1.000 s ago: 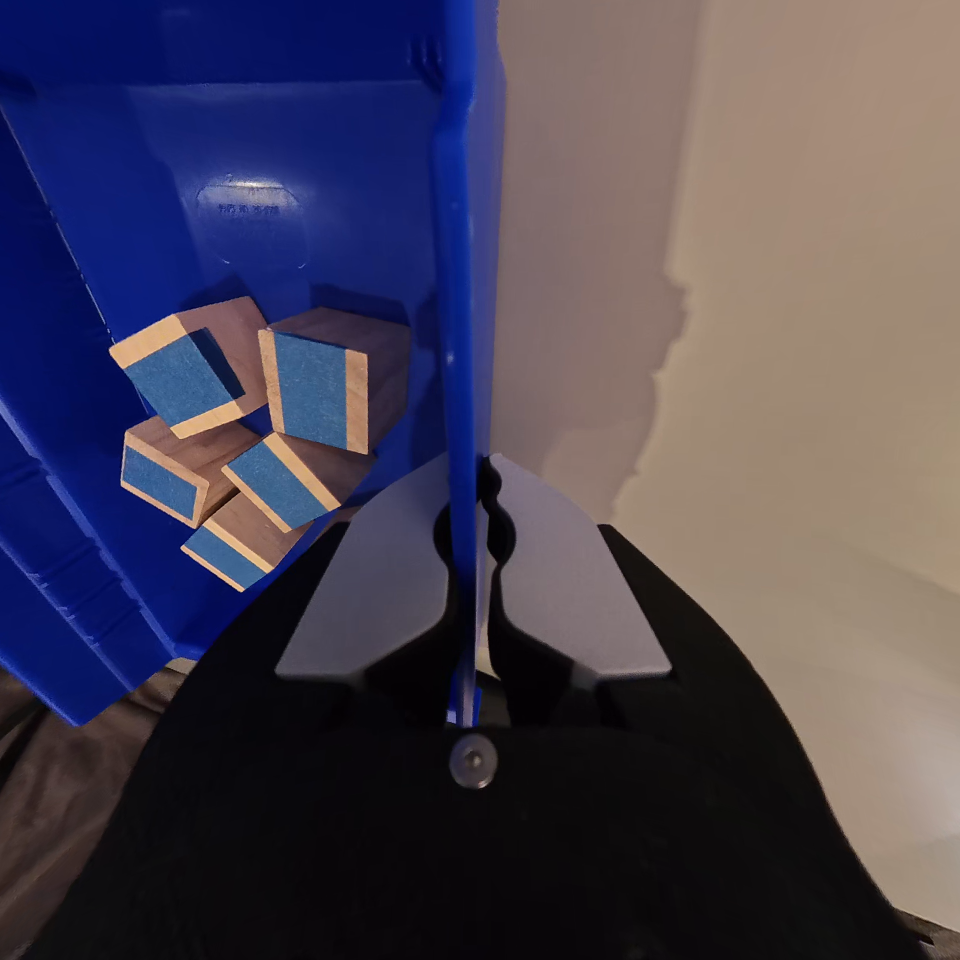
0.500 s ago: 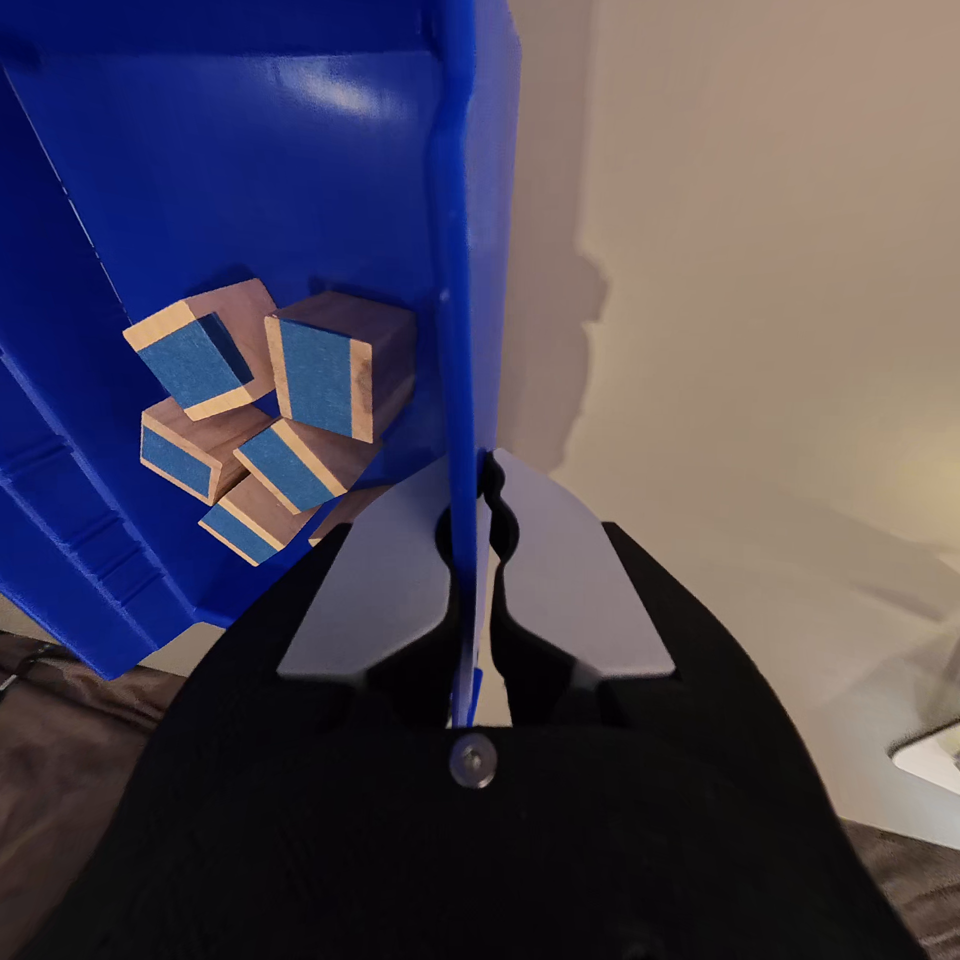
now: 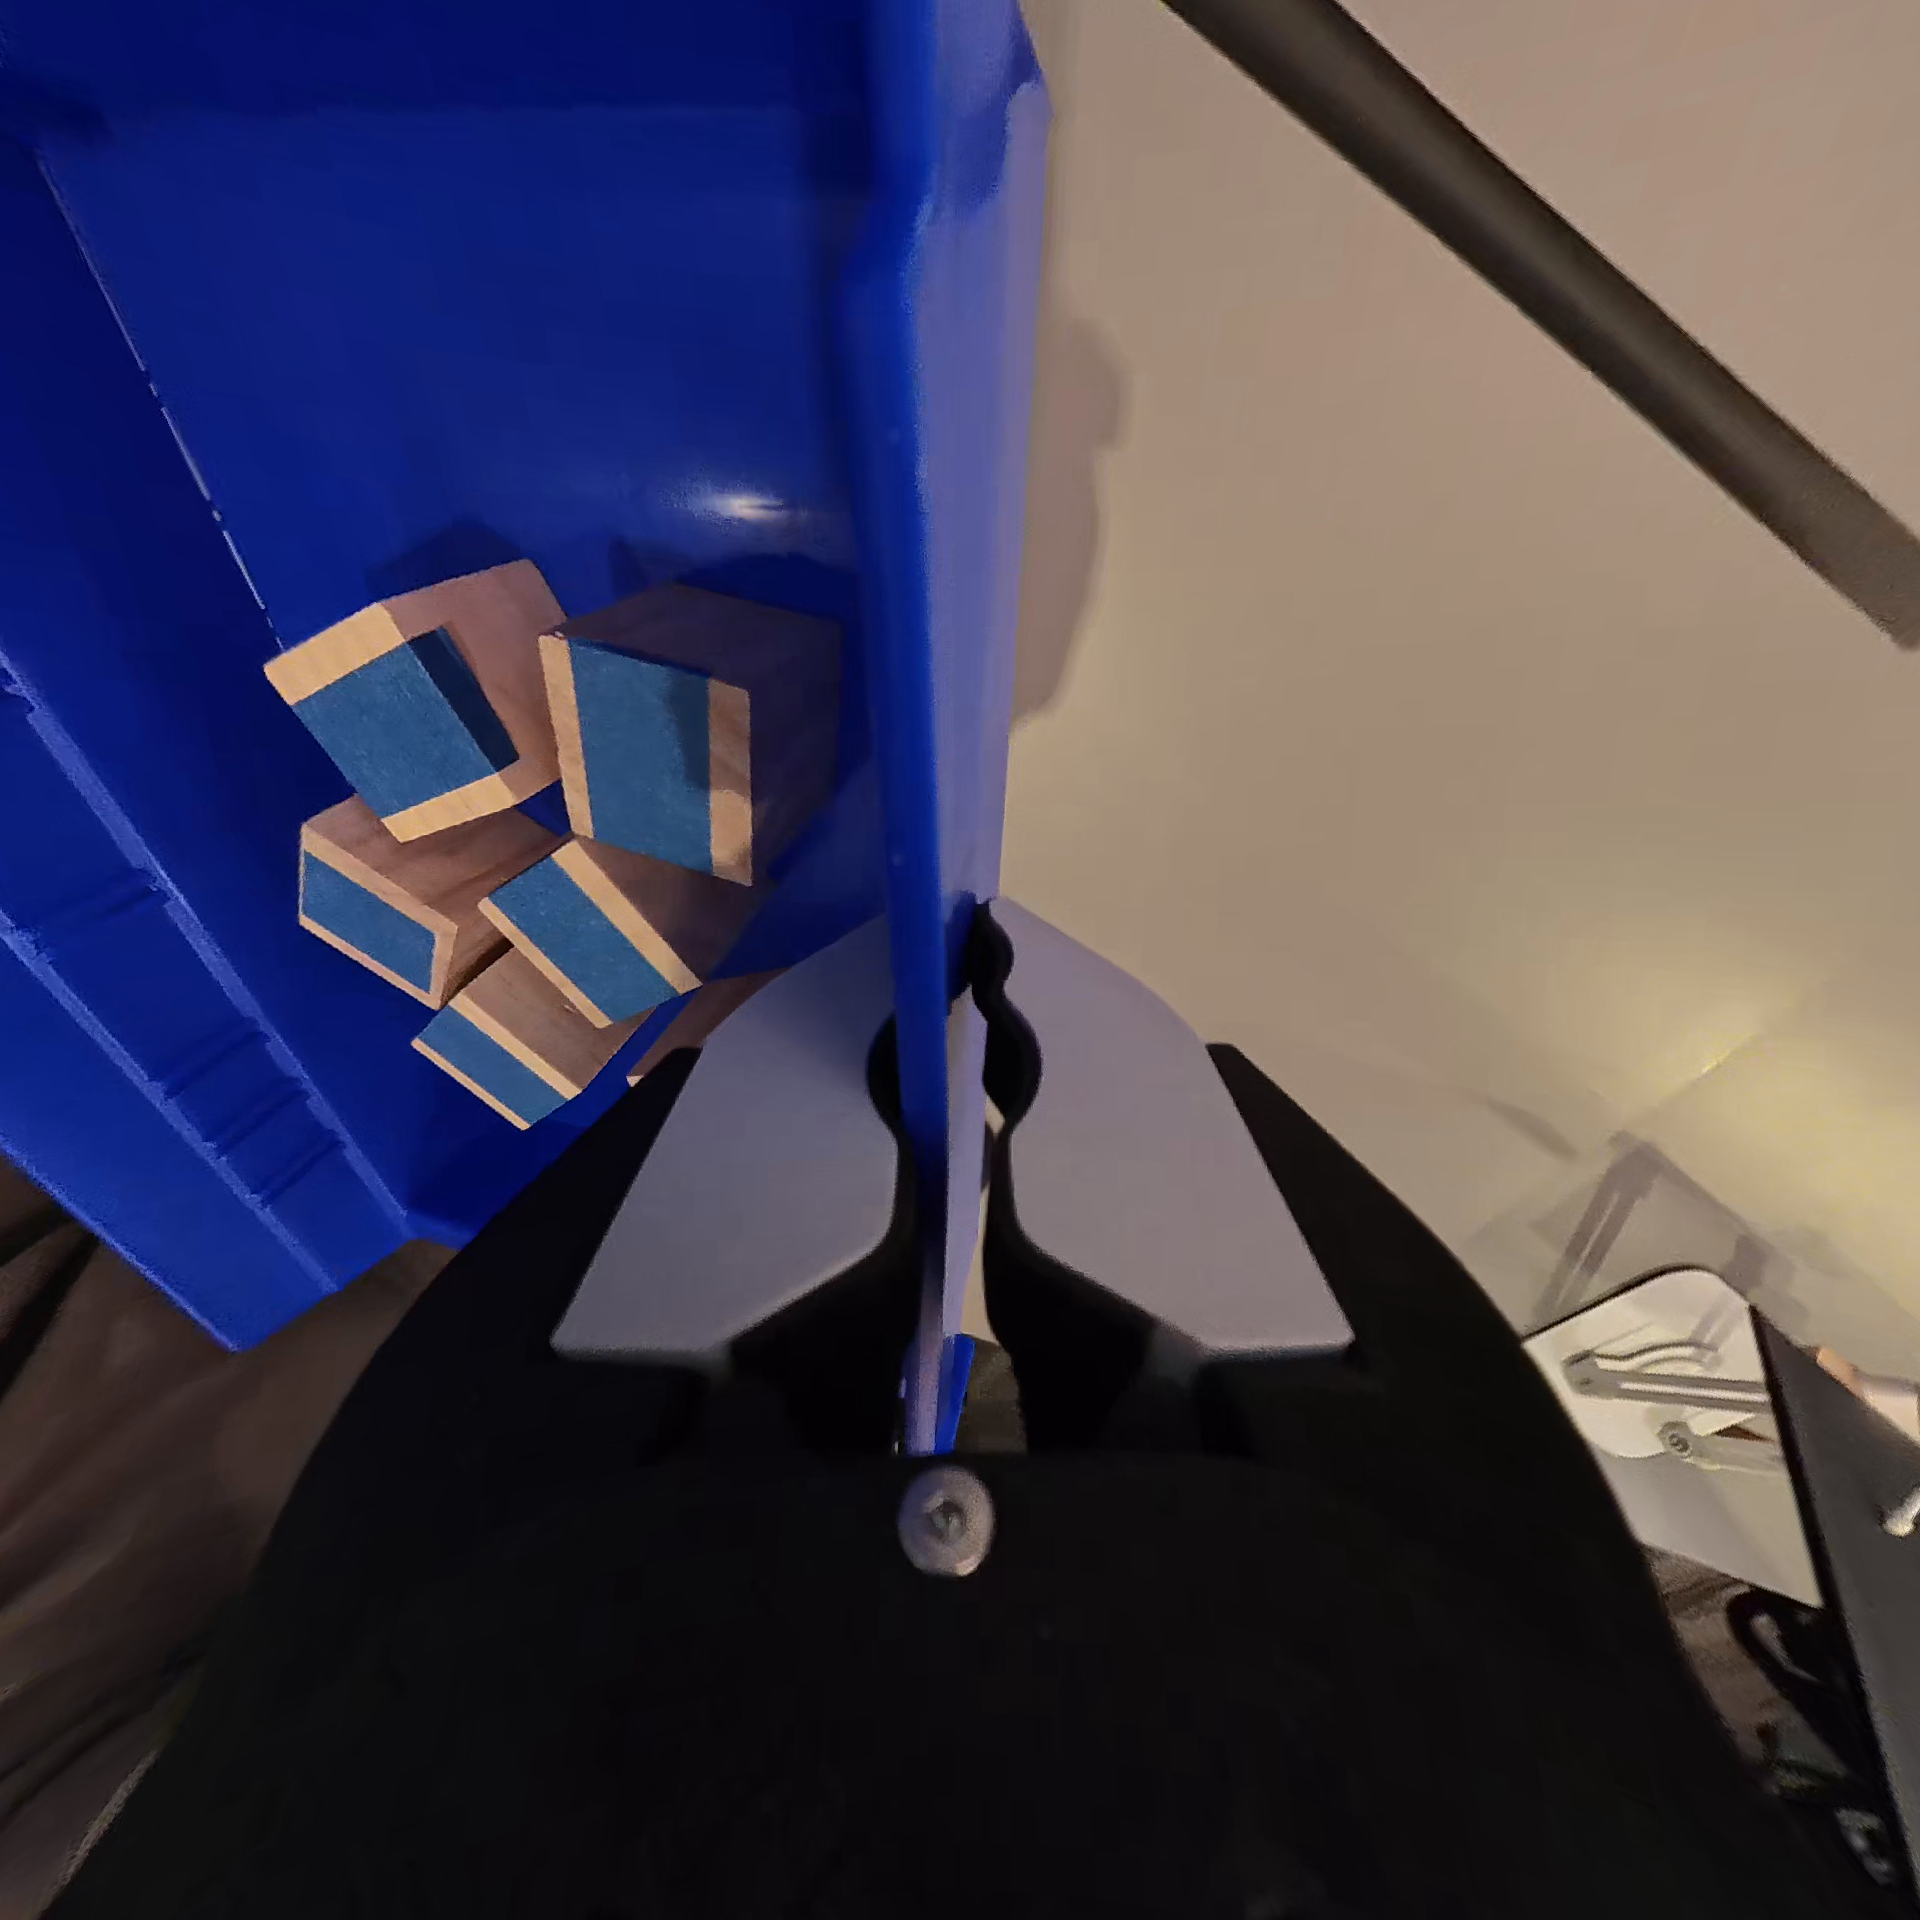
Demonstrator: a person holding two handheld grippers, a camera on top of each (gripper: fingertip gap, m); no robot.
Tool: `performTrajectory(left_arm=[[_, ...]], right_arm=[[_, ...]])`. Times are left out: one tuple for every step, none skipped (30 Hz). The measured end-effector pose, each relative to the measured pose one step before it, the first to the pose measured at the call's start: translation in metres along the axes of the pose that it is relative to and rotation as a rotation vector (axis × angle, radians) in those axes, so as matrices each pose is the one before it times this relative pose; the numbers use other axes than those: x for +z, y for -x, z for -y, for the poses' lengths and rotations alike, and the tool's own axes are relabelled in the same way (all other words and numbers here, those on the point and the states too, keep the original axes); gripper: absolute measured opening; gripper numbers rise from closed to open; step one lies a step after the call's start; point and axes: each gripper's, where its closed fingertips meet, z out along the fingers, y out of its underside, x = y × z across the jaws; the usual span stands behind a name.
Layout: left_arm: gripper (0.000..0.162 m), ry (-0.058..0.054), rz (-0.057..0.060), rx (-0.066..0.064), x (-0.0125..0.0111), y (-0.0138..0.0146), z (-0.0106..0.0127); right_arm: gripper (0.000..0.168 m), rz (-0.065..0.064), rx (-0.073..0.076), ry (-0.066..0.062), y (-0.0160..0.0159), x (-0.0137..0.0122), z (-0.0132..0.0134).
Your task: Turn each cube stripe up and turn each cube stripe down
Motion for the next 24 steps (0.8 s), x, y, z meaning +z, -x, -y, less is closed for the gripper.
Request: performTrajectory(left_arm=[[0.015,-0.0308,0.0039,0.0112,-0.00752,-0.00271,0.00325],[0.015,-0.0237,0.007,0.0111,-0.00684,-0.00197,0.00233],[0.014,-0.0175,0.0089,0.0118,-0.00589,-0.00156,0.00137],[0.014,-0.0128,0.0087,0.0132,-0.00503,-0.00126,0.00056],[0.014,-0.008,0.0063,0.0125,-0.00419,-0.00128,-0.00013],[0.013,-0.002,0.0005,0.0108,-0.00328,-0.00161,-0.00109],[0.013,0.0043,-0.0057,0.0095,-0.00266,-0.00213,-0.00181],[0.013,0.0043,-0.0058,0.004,-0.00247,-0.00182,-0.00154],[0.015,-0.0025,-0.0021,-0.0007,-0.00251,-0.00088,-0.00047],[0.017,-0.008,0.0013,-0.0026,-0.00284,-0.00006,0.0004],[0.017,-0.0142,0.0,-0.0036,-0.00295,-0.00002,0.00146],[0.017,-0.0154,-0.0043,-0.004,-0.00291,-0.00033,0.00144],[0.017,-0.0121,-0.0068,-0.0025,-0.00275,-0.00065,0.00099],[0.017,-0.0082,-0.0062,-0.0006,-0.00252,-0.00049,0.00038],[0.018,-0.007,-0.0034,0.0001,-0.00243,-0.00015,0.00009],[0.018,-0.0062,-0.0028,0.0014,-0.00221,-0.00011,-0.00001],[0.018,-0.0088,-0.0049,0.0024,-0.00251,-0.00038,0.00052],[0.018,-0.0106,-0.0064,0.002,-0.00247,-0.00035,0.00065],[0.018,-0.0102,-0.0051,0.0013,-0.00259,-0.00006,0.00061],[0.017,-0.0109,-0.0038,0.0005,-0.00258,0.00044,0.00062],[0.017,-0.0132,-0.0033,-0.0008,-0.00241,0.00085,0.00096],[0.017,-0.0153,-0.0046,-0.0015,-0.00222,0.00097,0.00129],[0.016,-0.0151,-0.0065,-0.0024,-0.00196,0.00099,0.00127],[0.015,-0.0107,-0.0088,-0.0015,-0.0016,0.00102,0.00059]], right_arm=[[0.008,0.0127,-0.0258,0.0011,0.01443,-0.00375,0.01025],[0.008,0.0162,-0.0262,0.0013,0.01562,-0.00235,0.01137],[0.008,0.0164,-0.0295,0.0012,0.0165,-0.00102,0.01253],[0.008,0.0149,-0.032,-0.0006,0.0173,0.00039,0.01394],[0.008,0.0133,-0.0349,-0.0006,0.01784,0.00179,0.01516],[0.008,0.0127,-0.0392,0.0008,0.0181,0.00298,0.01608],[0.009,0.0122,-0.0389,0.0019,0.01787,0.00399,0.0172],[0.009,0.0094,-0.0387,0.0026,0.01714,0.0046,0.01813],[0.008,0.008,-0.0374,0.0037,0.01657,0.00518,0.01877],[0.009,0.0101,-0.0368,0.0034,0.01625,0.00529,0.0195],[0.009,0.0115,-0.0343,0.0039,0.01554,0.00551,0.01976],[0.009,0.0106,-0.0347,0.0021,0.0149,0.00558,0.02026],[0.01,0.015,-0.0318,-0.0015,0.01444,0.00555,0.02067],[0.01,0.0165,-0.0235,-0.0012,0.01375,0.0057,0.02012],[0.01,0.0159,-0.0218,0.0044,0.01307,0.00557,0.01906],[0.01,0.0112,-0.0249,0.002,0.01235,0.00431,0.0189],[0.01,0.0067,-0.0171,-0.0045,0.01116,0.00387,0.01919],[0.01,0.0115,-0.0114,0.0,0.01071,0.00451,0.01761],[0.01,0.0139,-0.0119,0.0004,0.01041,0.00516,0.01659],[0.01,0.0104,-0.0085,0.0067,0.00927,0.00596,0.0151],[0.01,0.0061,-0.0077,0.0075,0.00807,0.00662,0.0142],[0.01,0.0057,-0.0047,0.009,0.00733,0.00722,0.01298],[0.01,0.0041,-0.0077,0.0066,0.00673,0.00753,0.01217],[0.01,-0.0006,-0.0052,0.0021,0.0058,0.00755,0.01195]])
